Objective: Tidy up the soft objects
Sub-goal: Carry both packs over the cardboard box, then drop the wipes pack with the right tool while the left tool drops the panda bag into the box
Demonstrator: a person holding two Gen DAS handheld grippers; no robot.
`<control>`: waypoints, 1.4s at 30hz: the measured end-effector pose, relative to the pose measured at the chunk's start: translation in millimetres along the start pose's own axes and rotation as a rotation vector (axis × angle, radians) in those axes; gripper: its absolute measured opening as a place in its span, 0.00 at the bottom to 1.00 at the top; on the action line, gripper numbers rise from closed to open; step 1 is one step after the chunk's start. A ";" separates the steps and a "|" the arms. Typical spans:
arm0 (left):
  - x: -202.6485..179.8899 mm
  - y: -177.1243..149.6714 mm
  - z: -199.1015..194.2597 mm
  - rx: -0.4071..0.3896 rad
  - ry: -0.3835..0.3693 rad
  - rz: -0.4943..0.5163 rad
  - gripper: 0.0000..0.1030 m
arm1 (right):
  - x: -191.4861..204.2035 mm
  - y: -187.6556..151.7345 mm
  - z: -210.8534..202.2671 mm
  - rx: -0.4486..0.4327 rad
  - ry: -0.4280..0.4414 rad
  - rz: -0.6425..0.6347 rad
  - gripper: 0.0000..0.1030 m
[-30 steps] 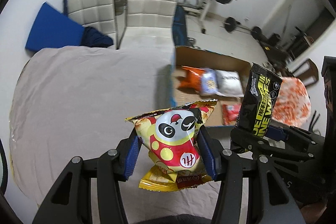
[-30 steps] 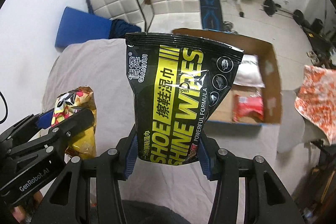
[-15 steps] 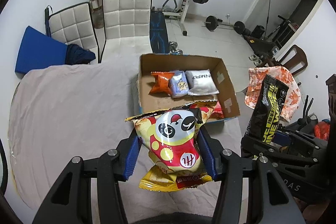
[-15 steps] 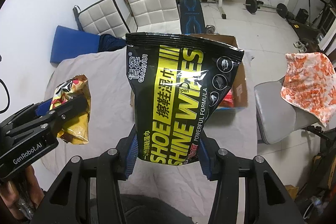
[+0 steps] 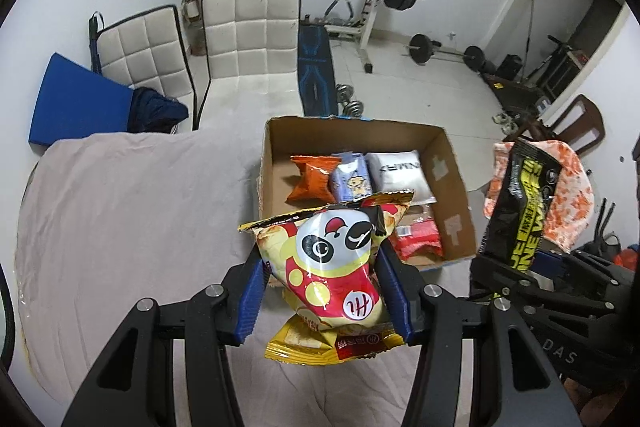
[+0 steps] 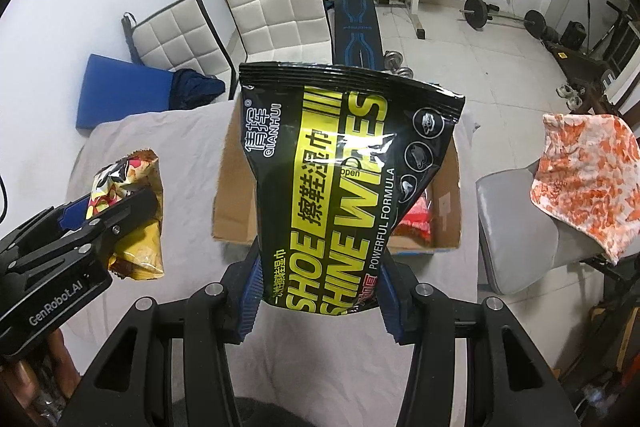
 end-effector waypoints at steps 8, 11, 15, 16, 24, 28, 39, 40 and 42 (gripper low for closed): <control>23.5 10.9 64.8 0.087 0.033 -0.039 0.48 | 8.1 29.4 73.4 0.075 -0.020 -0.030 0.51; 31.4 12.4 93.0 0.114 0.053 -0.038 0.48 | 10.4 34.7 107.4 0.098 -0.035 -0.039 0.51; 39.7 10.1 129.7 0.177 0.057 -0.054 0.48 | 14.9 39.9 151.7 0.147 -0.040 -0.045 0.51; 41.3 9.4 137.3 0.191 0.058 -0.057 0.48 | 14.7 41.6 160.6 0.158 -0.040 -0.043 0.51; 46.4 7.3 176.5 0.267 0.063 -0.063 0.48 | 29.9 53.9 207.7 0.210 -0.051 -0.076 0.51; 50.4 7.5 187.4 0.287 0.065 -0.071 0.49 | 32.6 55.6 225.0 0.231 -0.066 -0.093 0.52; 62.8 4.0 201.8 0.341 0.044 -0.142 0.50 | 24.8 57.3 243.3 0.277 -0.064 -0.095 0.67; 63.7 4.3 201.2 0.341 0.042 -0.147 0.51 | 23.1 58.2 243.6 0.276 -0.066 -0.091 0.67; 64.5 4.8 198.7 0.334 0.043 -0.152 0.55 | 20.0 59.5 244.2 0.279 -0.065 -0.085 0.67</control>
Point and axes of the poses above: each gripper's, at about its wrist camera, not at the fingertips, and z roughly the way its jaws point, x to its left, y to its top, the point moved 4 cm from there along z, roughly the way its jaws point, and after that the axes turned 13 degrees about -y, right-handed, at the moved point
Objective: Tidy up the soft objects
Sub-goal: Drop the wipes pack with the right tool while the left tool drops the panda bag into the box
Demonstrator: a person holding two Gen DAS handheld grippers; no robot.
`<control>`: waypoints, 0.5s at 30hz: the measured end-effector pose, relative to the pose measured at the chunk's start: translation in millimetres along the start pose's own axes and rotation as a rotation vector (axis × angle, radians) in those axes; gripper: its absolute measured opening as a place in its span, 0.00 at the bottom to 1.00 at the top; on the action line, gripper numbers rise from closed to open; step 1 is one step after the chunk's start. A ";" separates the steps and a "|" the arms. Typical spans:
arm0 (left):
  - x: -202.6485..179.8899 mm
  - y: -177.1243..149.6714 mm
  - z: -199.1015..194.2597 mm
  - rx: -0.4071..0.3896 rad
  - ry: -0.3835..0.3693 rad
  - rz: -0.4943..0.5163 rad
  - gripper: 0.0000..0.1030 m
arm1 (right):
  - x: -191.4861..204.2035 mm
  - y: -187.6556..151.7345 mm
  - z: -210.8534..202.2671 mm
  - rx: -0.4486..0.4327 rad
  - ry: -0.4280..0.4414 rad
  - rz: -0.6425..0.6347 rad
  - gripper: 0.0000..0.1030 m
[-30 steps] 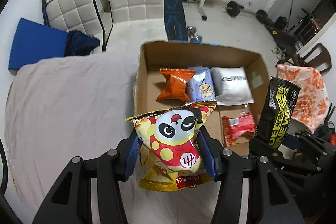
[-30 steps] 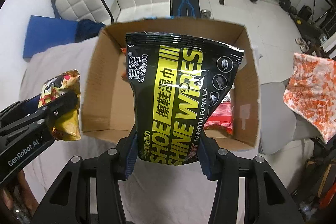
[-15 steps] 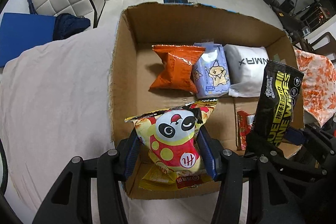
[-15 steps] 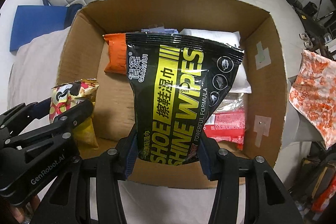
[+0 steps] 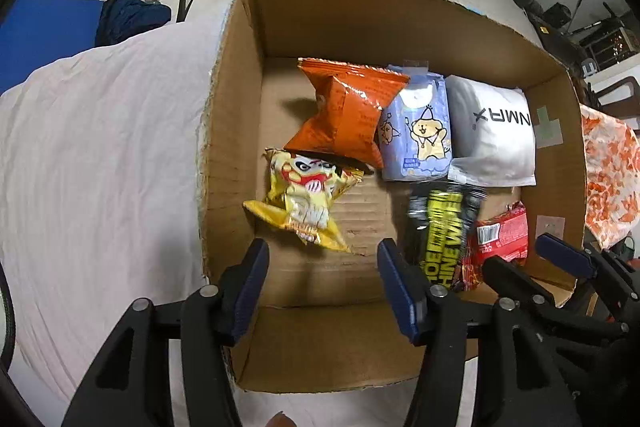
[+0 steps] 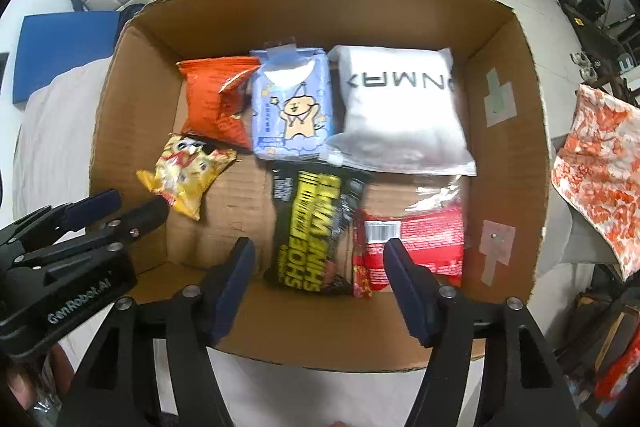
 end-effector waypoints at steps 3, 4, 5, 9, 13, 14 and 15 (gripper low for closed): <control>-2.5 -0.3 -4.3 -0.013 0.005 0.005 0.58 | -5.3 -0.1 1.0 0.001 -0.006 0.015 0.69; -3.9 -0.3 -7.5 -0.021 0.008 0.009 0.61 | -7.3 -0.8 1.2 0.003 -0.009 0.020 0.75; -3.5 0.1 -9.9 -0.026 0.009 0.011 0.63 | -9.1 -2.1 -0.1 0.003 -0.015 0.024 0.78; -9.6 4.7 -22.3 -0.061 0.024 0.031 0.67 | -17.6 -8.0 -7.7 -0.009 -0.034 0.043 0.86; -17.5 5.8 -35.6 -0.102 0.037 0.041 0.91 | -26.1 -14.1 -15.6 -0.023 -0.056 0.060 1.00; -19.6 6.0 -38.5 -0.111 0.045 0.043 0.93 | -28.3 -15.1 -16.7 -0.025 -0.059 0.061 1.00; -21.6 6.0 -40.2 -0.117 0.048 0.046 0.93 | -31.1 -16.3 -18.6 -0.030 -0.063 0.064 1.00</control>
Point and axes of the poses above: each gripper's, at about its wrist camera, not at the fingertips, and z roughly the way its jaws point, x to its left, y to its top, the point moved 4 cm from there along z, roughly the way its jaws point, and after that the axes turned 13 degrees about -y, right-handed, at the moved point
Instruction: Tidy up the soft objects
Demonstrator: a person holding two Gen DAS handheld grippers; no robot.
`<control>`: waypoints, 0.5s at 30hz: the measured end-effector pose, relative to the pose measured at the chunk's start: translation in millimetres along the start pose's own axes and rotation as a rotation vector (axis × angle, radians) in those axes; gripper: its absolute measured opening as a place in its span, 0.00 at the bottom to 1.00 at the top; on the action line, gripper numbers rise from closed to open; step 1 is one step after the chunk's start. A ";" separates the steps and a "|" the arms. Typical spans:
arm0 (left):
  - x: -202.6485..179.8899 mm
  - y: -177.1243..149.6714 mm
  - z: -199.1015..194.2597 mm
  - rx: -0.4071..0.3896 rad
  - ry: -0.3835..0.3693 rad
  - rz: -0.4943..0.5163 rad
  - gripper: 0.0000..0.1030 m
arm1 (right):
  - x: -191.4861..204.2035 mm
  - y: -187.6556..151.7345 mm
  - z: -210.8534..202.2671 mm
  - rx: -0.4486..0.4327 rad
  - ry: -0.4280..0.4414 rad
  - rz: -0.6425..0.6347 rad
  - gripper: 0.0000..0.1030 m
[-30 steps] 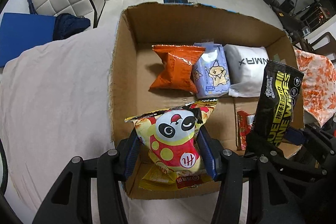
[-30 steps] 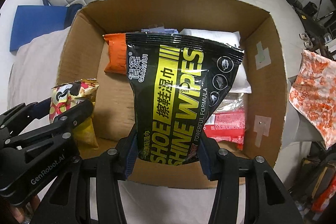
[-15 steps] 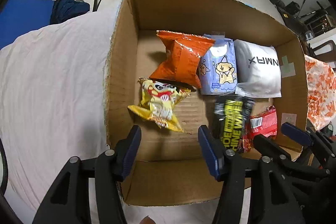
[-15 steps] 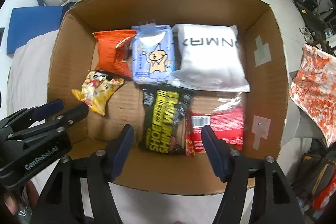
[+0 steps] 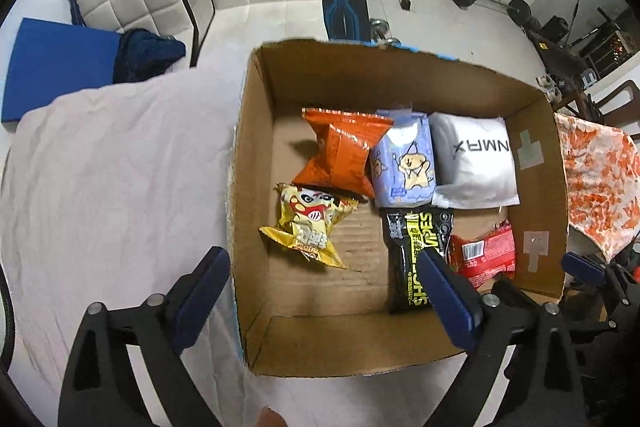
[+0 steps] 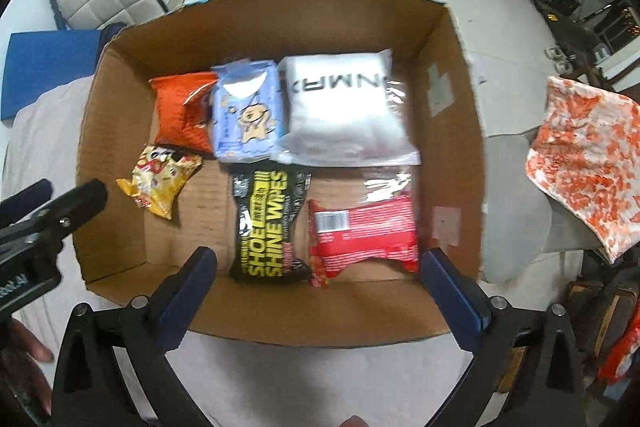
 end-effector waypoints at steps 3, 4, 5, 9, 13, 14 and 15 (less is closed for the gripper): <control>-5.9 -0.5 -3.0 -0.006 -0.005 0.003 0.93 | -10.5 -2.3 -6.2 -0.022 -0.027 0.019 1.00; -7.8 -1.0 -4.1 -0.011 -0.002 0.003 0.93 | -13.5 -2.5 -7.7 -0.030 -0.028 0.028 1.00; -9.4 -1.7 -5.3 -0.015 0.003 0.004 0.93 | -15.9 -2.8 -8.9 -0.033 -0.023 0.034 1.00; -12.6 -5.8 -9.7 -0.030 0.011 -0.010 0.93 | -21.1 -4.1 -12.6 -0.045 -0.023 0.027 1.00; -13.7 -11.1 -10.5 -0.038 0.019 -0.021 0.93 | -23.9 -6.4 -14.3 -0.057 -0.021 0.019 1.00; -13.8 -13.0 -11.3 -0.039 0.021 -0.022 0.93 | -24.2 -7.0 -14.5 -0.060 -0.020 0.018 1.00; -14.0 -14.5 -11.9 -0.041 0.023 -0.024 0.93 | -24.5 -7.6 -14.9 -0.064 -0.021 0.017 1.00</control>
Point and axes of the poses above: each gripper's, at about its wrist camera, not at the fingertips, and z roughly the way its jaws point, x to its left, y to its top, the point moved 4 cm from there along z, roughly the way its jaws point, and after that the axes turned 13 degrees about -y, right-handed, at the moved point
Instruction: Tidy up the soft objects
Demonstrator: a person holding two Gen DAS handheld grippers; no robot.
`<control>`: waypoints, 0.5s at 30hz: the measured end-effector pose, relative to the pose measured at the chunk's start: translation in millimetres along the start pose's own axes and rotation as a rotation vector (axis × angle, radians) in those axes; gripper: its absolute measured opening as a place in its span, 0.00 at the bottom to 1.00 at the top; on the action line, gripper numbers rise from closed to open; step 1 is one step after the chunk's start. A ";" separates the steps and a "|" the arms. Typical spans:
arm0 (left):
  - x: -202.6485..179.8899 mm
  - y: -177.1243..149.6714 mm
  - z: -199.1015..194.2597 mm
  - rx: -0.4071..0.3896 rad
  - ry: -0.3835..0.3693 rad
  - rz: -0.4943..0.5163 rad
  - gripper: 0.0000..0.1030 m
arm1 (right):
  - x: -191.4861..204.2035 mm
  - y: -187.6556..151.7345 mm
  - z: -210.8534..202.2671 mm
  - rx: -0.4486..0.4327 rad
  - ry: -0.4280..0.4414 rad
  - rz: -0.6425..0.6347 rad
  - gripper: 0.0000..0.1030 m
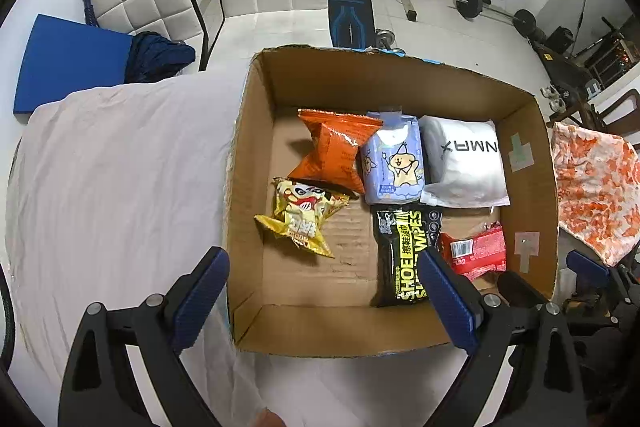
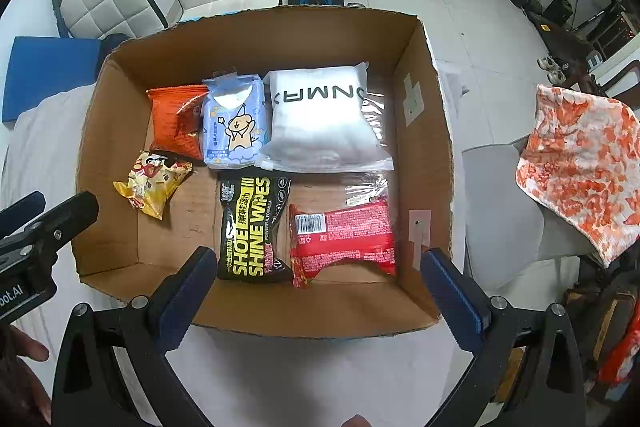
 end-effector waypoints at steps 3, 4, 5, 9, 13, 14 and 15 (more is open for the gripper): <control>-1.3 -4.2 -4.0 -0.008 0.004 -0.006 0.93 | -1.5 -2.9 -2.5 -0.006 0.005 0.001 1.00; -2.1 -5.5 -6.4 -0.012 0.004 -0.007 0.93 | -1.4 -3.9 -3.3 -0.007 0.009 0.002 1.00; -2.3 -6.8 -8.4 -0.018 0.006 -0.007 0.93 | -1.8 -4.7 -4.4 -0.009 0.011 0.003 1.00; -6.4 -11.7 -21.3 -0.038 0.007 0.004 0.93 | -4.4 -9.3 -13.8 -0.025 0.022 0.013 1.00; -13.6 -18.2 -42.5 -0.070 0.013 0.027 0.93 | -8.1 -18.5 -28.5 -0.043 0.022 0.022 1.00; -15.4 -19.7 -48.0 -0.079 0.014 0.032 0.93 | -9.6 -21.9 -34.1 -0.050 0.026 0.027 1.00; -17.6 -21.7 -54.9 -0.090 0.014 0.037 0.93 | -11.0 -24.9 -39.3 -0.057 0.029 0.033 1.00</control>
Point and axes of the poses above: each gripper's, at about its wrist camera, not at the fingertips, and z roughly the way its jaws point, x to its left, y to its top, the point moved 4 cm from there along z, roughly the way its jaws point, and after that the axes turned 13 degrees about -y, right-handed, at the moved point
